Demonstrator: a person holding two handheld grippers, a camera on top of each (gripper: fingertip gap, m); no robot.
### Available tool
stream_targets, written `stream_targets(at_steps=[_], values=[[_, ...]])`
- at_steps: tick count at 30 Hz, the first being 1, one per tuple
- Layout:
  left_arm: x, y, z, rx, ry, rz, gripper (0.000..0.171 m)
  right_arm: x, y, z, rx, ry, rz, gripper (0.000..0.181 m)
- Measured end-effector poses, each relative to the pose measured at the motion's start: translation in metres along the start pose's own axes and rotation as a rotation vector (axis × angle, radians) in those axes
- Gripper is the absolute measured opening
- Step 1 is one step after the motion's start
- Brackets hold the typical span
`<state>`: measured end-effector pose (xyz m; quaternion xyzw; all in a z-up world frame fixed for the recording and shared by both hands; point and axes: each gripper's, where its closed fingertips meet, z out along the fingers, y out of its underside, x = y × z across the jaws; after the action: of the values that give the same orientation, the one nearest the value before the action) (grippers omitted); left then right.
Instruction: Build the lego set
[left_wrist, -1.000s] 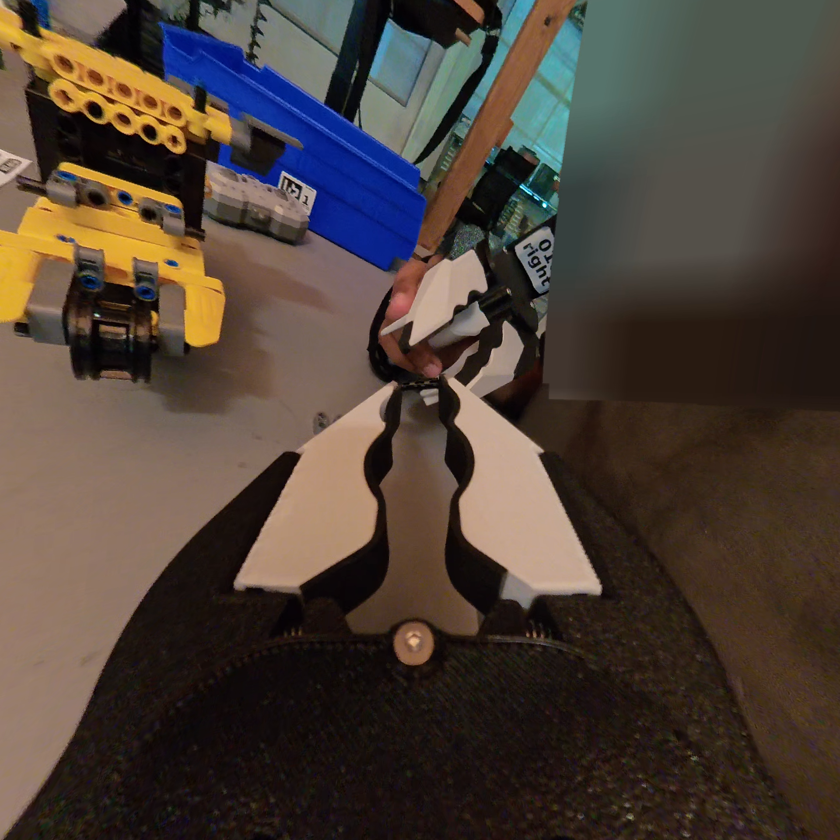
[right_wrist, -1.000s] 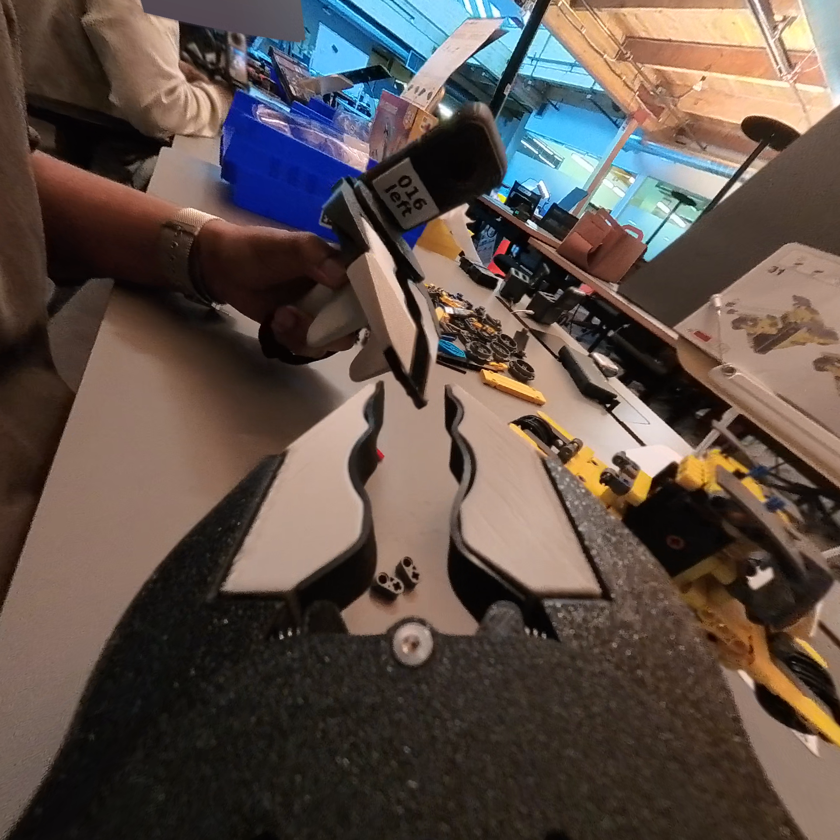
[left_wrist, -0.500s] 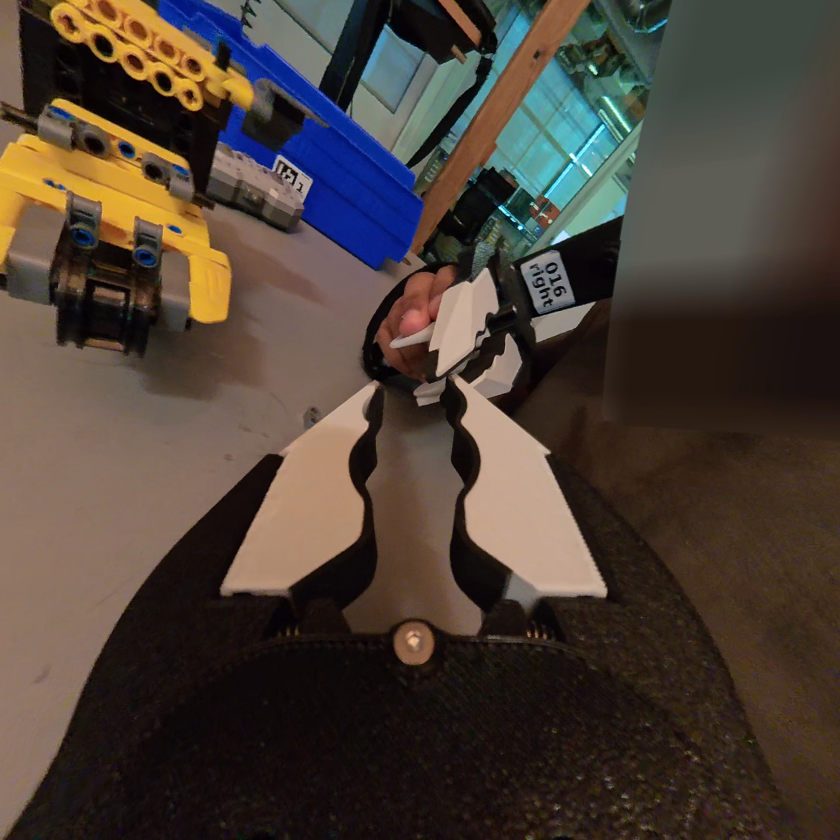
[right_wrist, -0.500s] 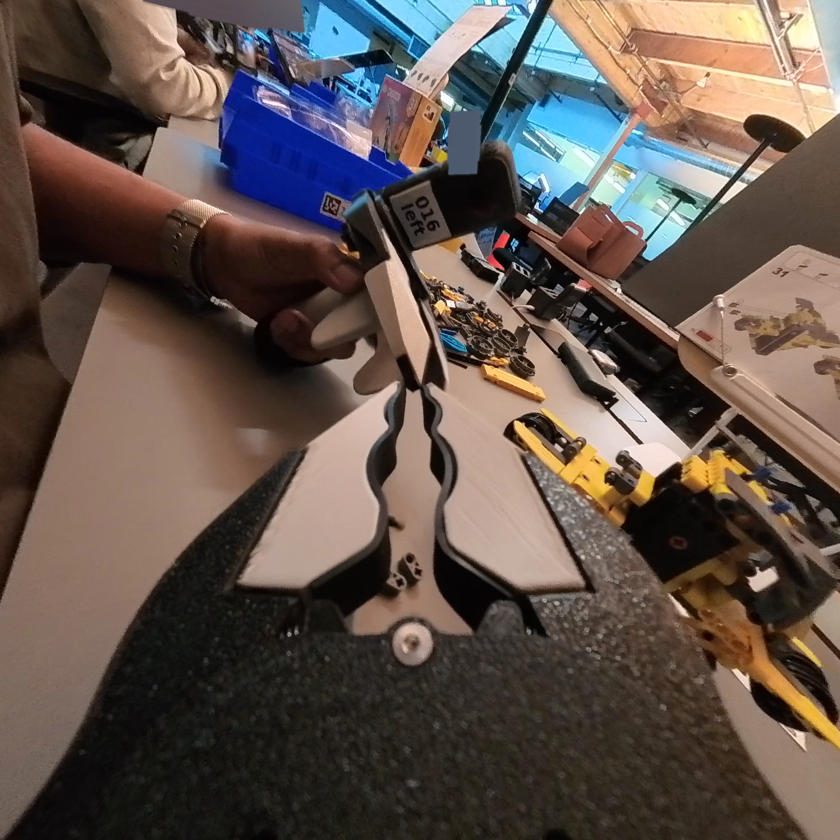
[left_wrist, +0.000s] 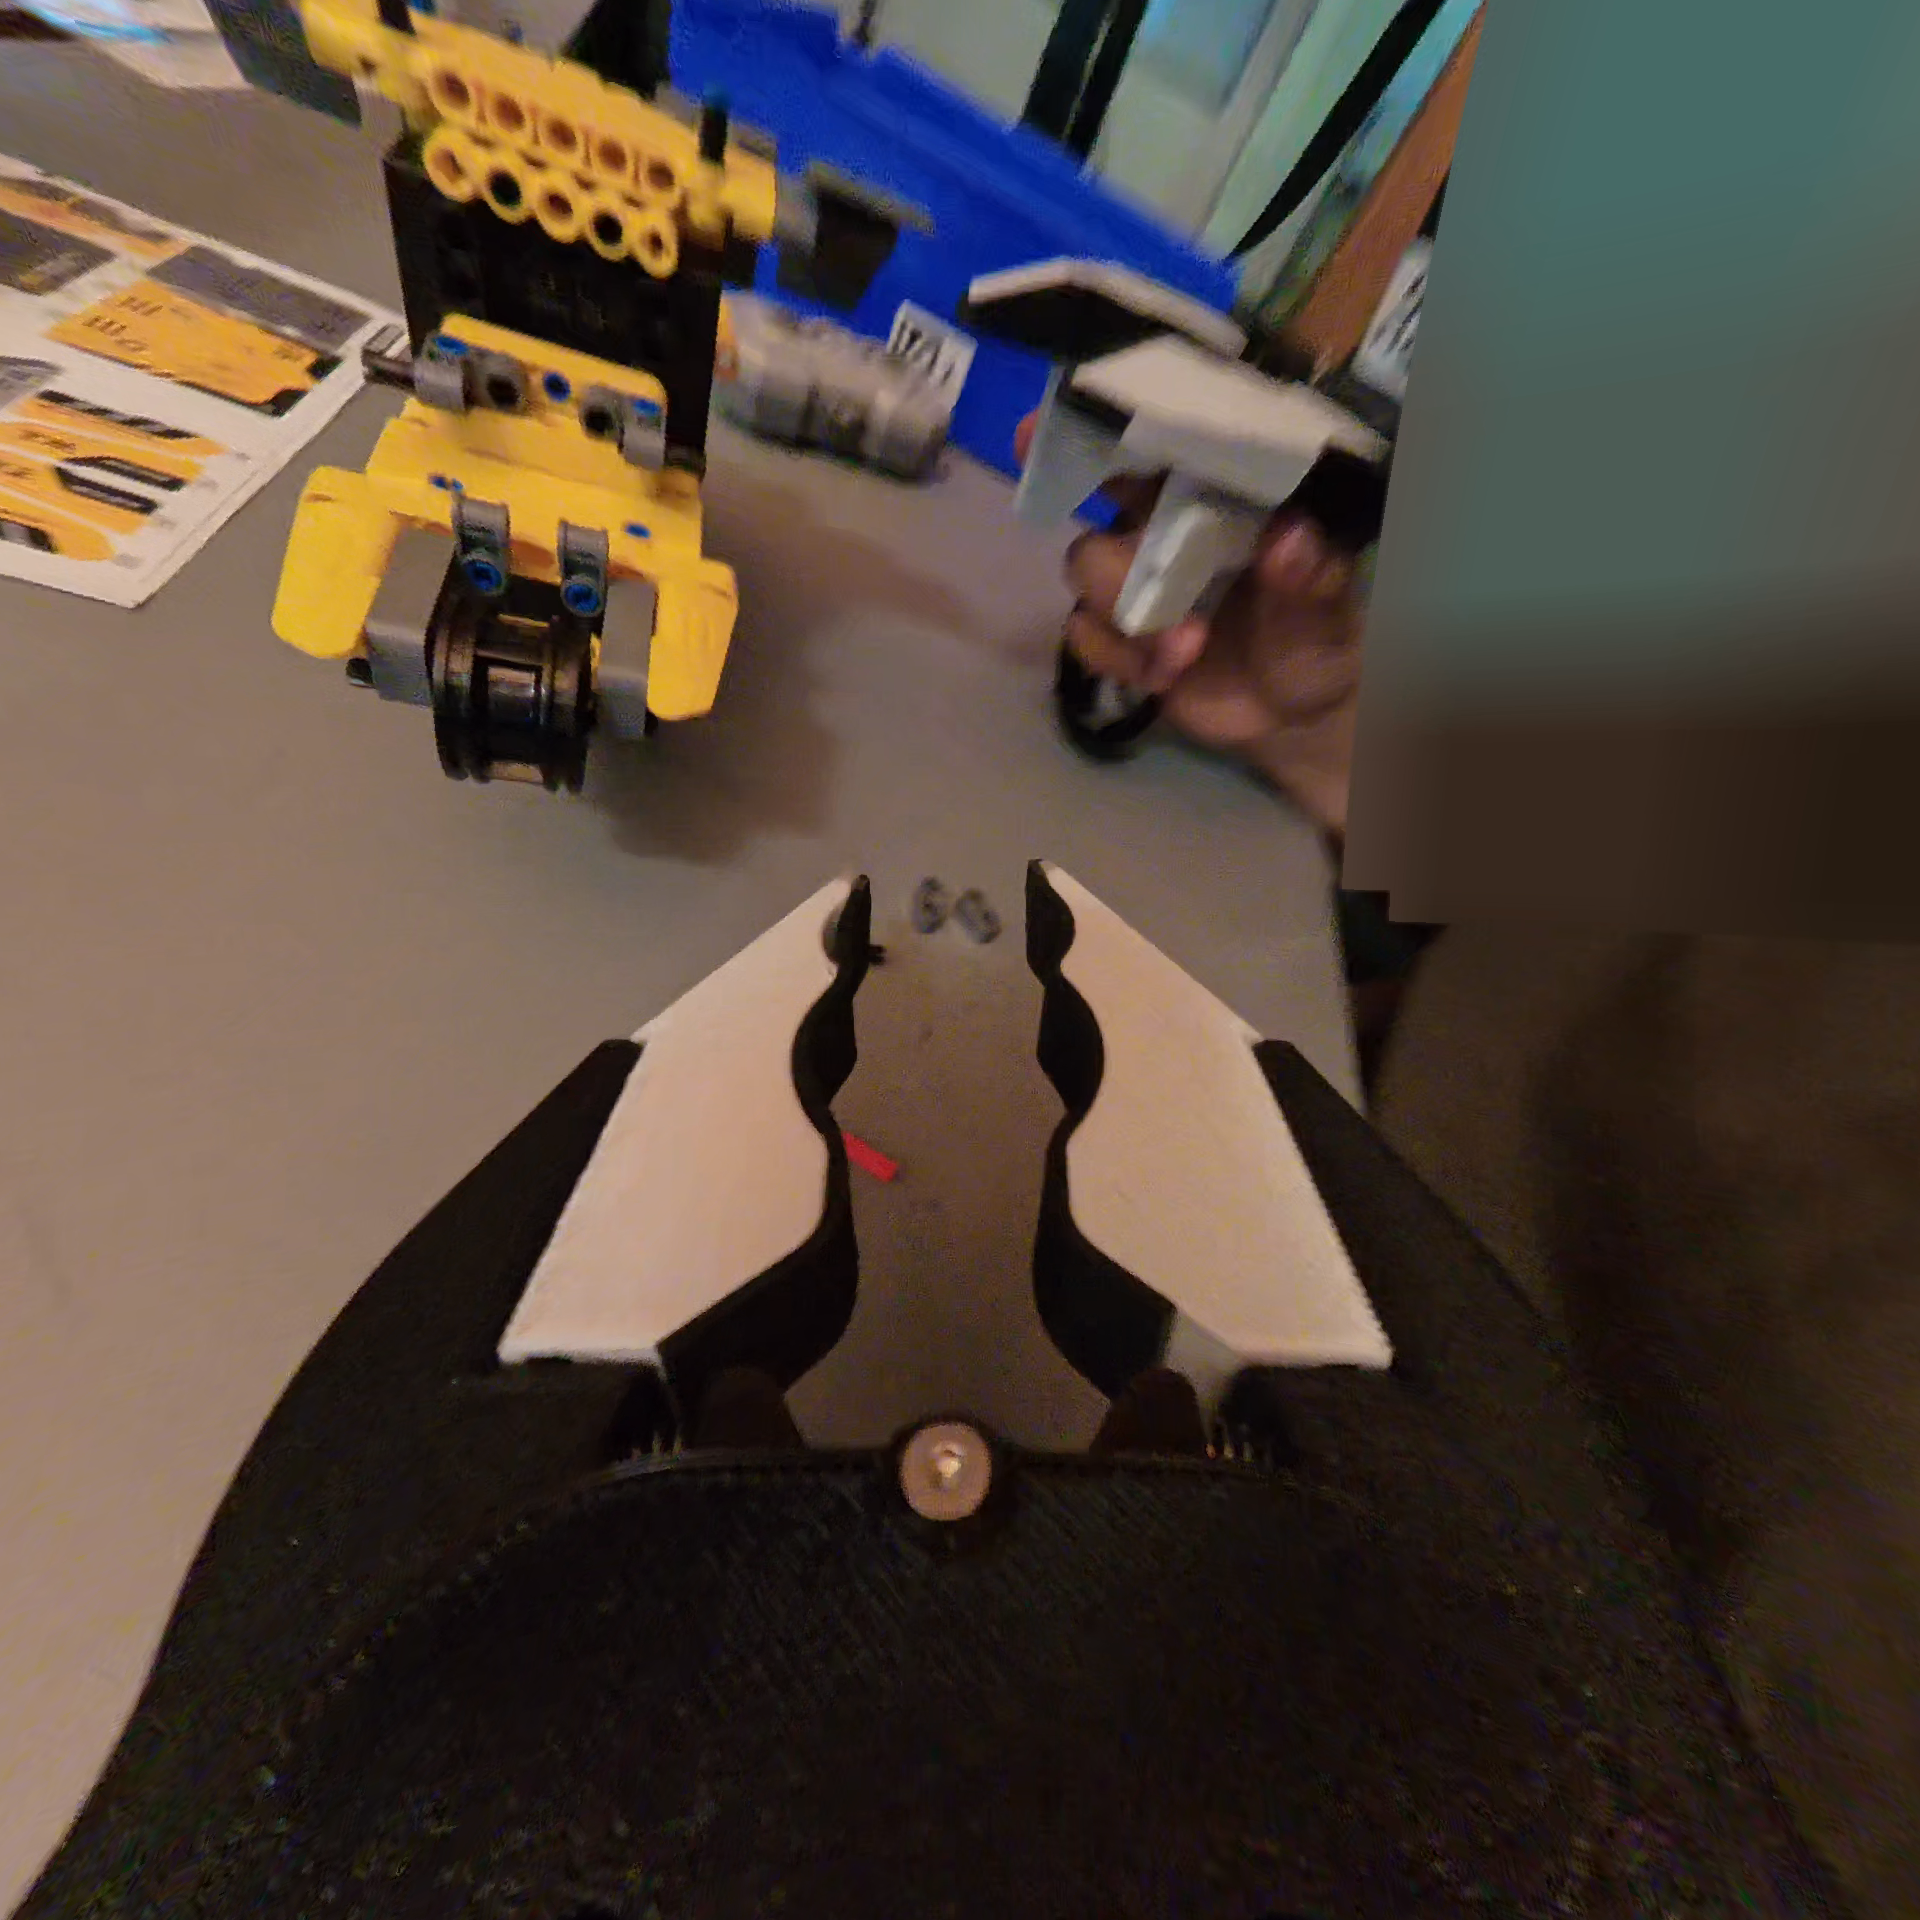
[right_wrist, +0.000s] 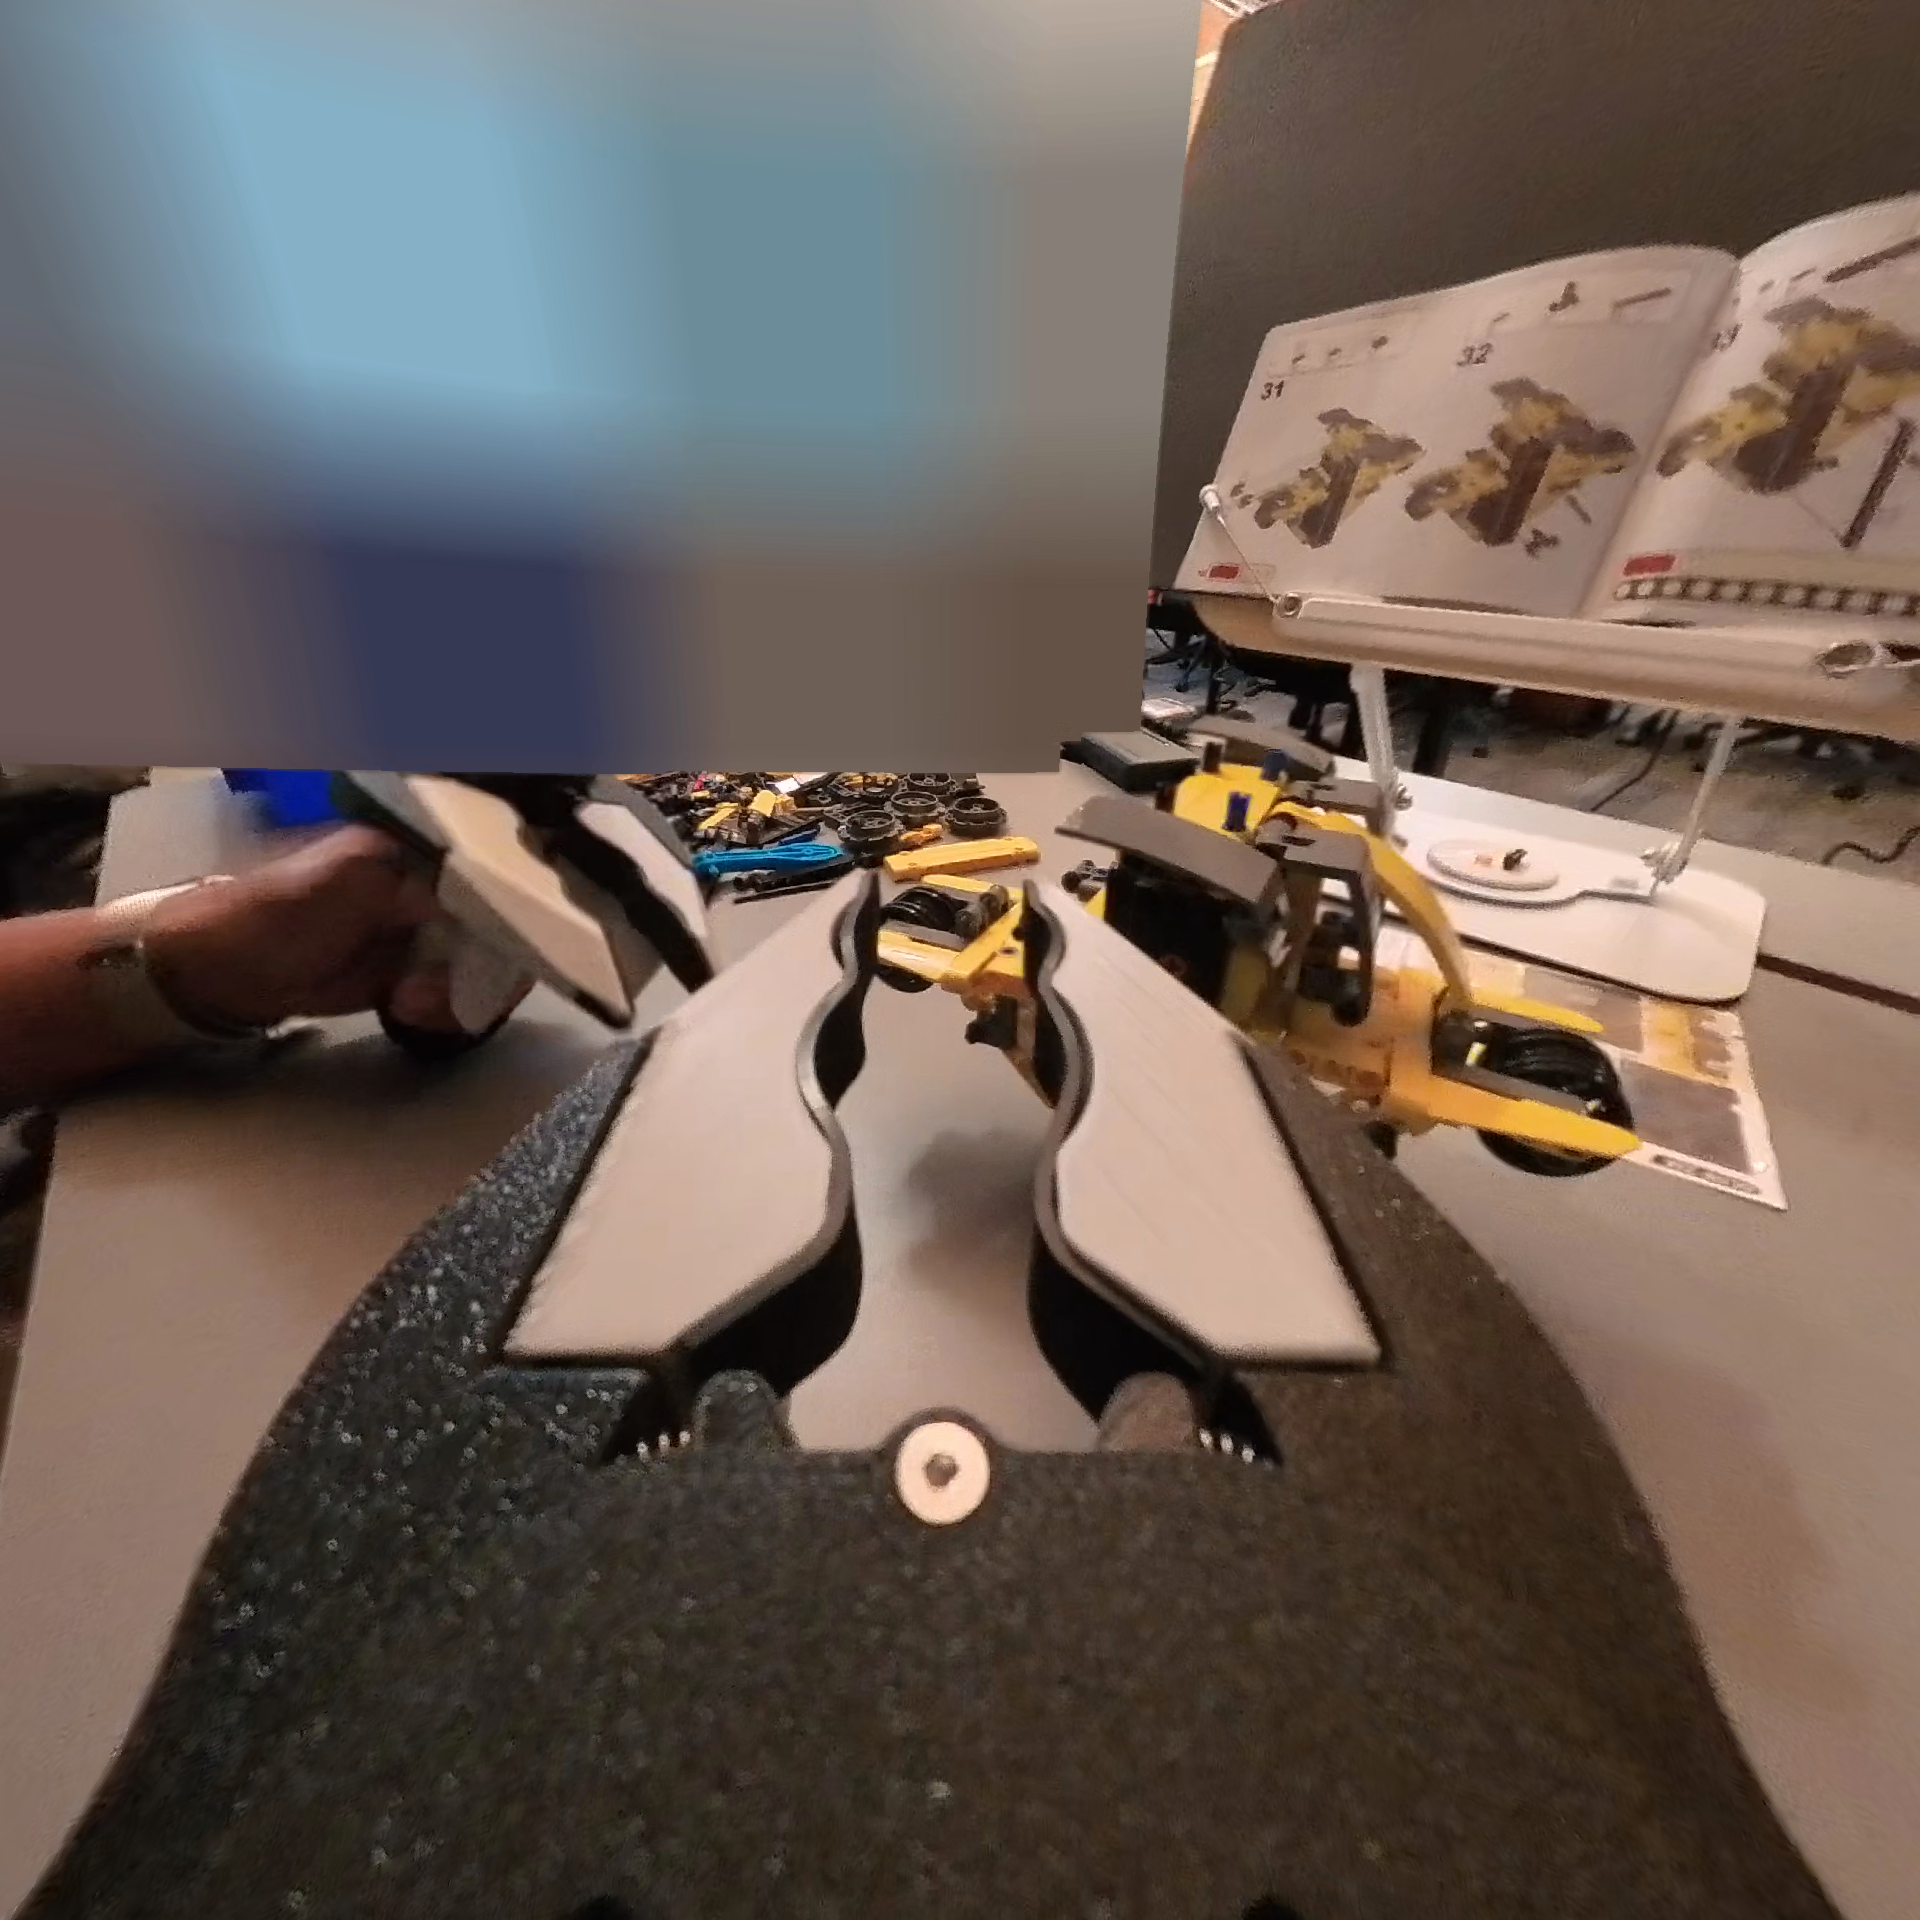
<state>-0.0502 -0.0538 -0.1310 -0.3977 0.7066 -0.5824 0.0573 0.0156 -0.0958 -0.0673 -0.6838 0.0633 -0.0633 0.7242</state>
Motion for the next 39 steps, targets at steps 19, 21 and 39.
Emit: stream_targets(at_steps=[19,21,39], values=[[-0.016,0.048,0.043,-0.397,-0.224,0.307,0.024,-0.006,0.004,0.001,-0.028,0.02,-0.078,0.028],[-0.016,0.048,0.042,-0.397,-0.217,0.294,0.019,-0.005,0.003,0.0,-0.023,0.019,-0.064,0.028],[-0.028,0.041,0.048,-0.379,-0.288,0.264,0.017,-0.006,0.004,-0.001,-0.029,0.025,-0.069,0.028]])
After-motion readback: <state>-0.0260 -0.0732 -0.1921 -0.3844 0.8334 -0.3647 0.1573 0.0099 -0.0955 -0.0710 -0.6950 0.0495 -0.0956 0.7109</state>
